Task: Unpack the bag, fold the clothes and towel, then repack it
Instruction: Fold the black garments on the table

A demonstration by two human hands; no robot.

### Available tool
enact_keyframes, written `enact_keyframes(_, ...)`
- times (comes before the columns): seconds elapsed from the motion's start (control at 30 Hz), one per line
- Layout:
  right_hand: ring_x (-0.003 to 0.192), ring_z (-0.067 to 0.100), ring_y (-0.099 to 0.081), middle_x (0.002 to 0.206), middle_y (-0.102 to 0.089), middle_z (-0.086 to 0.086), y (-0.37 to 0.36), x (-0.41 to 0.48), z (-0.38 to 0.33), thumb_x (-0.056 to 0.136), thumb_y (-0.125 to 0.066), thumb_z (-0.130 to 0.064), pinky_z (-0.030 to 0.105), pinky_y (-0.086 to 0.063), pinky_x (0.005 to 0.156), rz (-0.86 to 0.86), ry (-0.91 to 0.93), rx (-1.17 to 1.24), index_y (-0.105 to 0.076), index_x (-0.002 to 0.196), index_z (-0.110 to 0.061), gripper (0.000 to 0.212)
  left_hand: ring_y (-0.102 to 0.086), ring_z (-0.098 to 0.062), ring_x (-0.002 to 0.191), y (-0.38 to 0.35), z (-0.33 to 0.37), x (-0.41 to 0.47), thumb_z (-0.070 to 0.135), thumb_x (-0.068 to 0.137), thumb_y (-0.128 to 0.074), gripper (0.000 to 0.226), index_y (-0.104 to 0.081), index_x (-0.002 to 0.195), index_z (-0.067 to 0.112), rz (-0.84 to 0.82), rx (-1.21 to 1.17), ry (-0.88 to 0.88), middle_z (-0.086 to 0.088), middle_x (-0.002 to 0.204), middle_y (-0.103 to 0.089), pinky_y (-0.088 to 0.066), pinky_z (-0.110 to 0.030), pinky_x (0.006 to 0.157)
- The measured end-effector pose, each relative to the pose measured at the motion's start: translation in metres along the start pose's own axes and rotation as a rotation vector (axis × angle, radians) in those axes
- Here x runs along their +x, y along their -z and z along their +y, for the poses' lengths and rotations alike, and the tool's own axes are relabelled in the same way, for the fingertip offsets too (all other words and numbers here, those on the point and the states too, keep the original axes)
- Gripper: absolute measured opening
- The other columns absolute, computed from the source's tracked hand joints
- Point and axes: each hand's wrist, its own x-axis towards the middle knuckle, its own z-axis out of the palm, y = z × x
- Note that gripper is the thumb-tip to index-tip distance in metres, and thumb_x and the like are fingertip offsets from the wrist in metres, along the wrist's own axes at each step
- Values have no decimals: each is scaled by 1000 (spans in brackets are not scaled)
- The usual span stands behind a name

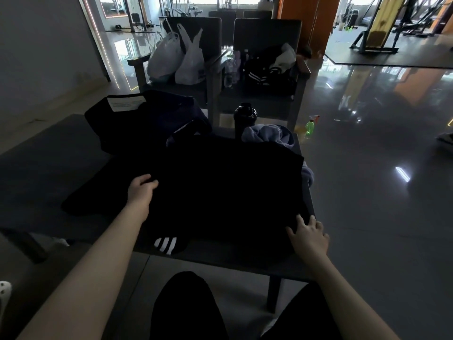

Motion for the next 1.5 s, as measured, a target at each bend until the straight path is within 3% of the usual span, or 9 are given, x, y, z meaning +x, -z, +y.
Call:
enact_keyframes(0.23,143,31,-13,157,-9,15,-1,-8,-8,98,-35,-45,49,-23,110,50,10,-83,-25,147,-20,56,-50,-30,122,23,-31,-15,52,91,-53,67,-40,141,9,-311,309,231,-12,137,-50,-39,-35,97)
enact_keyframes(0.4,139,25,-27,151,-33,4,-4,-25,-38,93,-50,-41,46,-22,111,166,458,100,-43,140,-23,50,-56,-30,112,20,-58,-30,24,89,-66,57,-44,136,-1,-230,633,268,-20,128,-55,-46,-30,89)
enact_keyframes(0.53,140,21,-25,152,-30,-2,-14,-41,-67,90,-48,-56,41,-18,113,44,713,44,-33,146,-27,65,-50,-30,122,26,-52,-29,33,95,-56,60,-35,145,7,-207,422,193,-16,140,-48,-42,-39,103)
enact_keyframes(0.67,139,20,-25,150,-32,-4,-23,-44,-82,91,-50,-48,46,-21,113,-70,651,-81,-35,143,-24,59,-56,-30,116,30,-30,-36,48,92,-54,63,-45,136,4,-199,203,182,-15,131,-55,-45,-40,101)
enact_keyframes(0.87,137,18,-30,148,-39,-8,-19,-40,-86,99,-38,-34,41,-26,109,-69,578,-42,-53,131,-23,37,-63,-29,104,60,-18,-53,27,71,-84,62,-55,121,6,-531,561,372,-13,116,-64,-54,-43,89)
enact_keyframes(1.07,128,21,-42,138,-50,0,-15,-40,-85,99,-40,-40,39,-38,102,-136,542,27,-57,129,-21,39,-63,-26,103,55,-25,-54,28,96,-54,32,-58,121,8,-433,-124,152,-12,113,-66,-50,-35,83)
enact_keyframes(1.2,121,20,-48,128,-56,-3,-3,-43,-91,93,-32,-63,45,-38,101,-249,504,32,-61,122,-22,59,-63,-22,70,61,-31,-50,35,96,-54,29,-61,102,8,-420,422,278,-9,80,-64,-49,-29,60)
enact_keyframes(1.33,98,24,-58,81,-58,-2,15,-43,-123,97,-27,-56,42,-41,94,-124,497,29,-59,69,-18,57,-62,-17,64,72,-52,-51,29,90,-63,25,-64,105,9,-536,601,385,-5,79,-67,-41,-25,61)
enact_keyframes(1.5,101,24,-58,108,-61,4,6,-26,-191,95,-48,-17,34,-48,79,0,786,224,-69,105,-12,23,-54,-8,79,65,-62,-56,26,93,-58,11,-59,103,23,-467,576,195,7,89,-60,-39,-21,61)
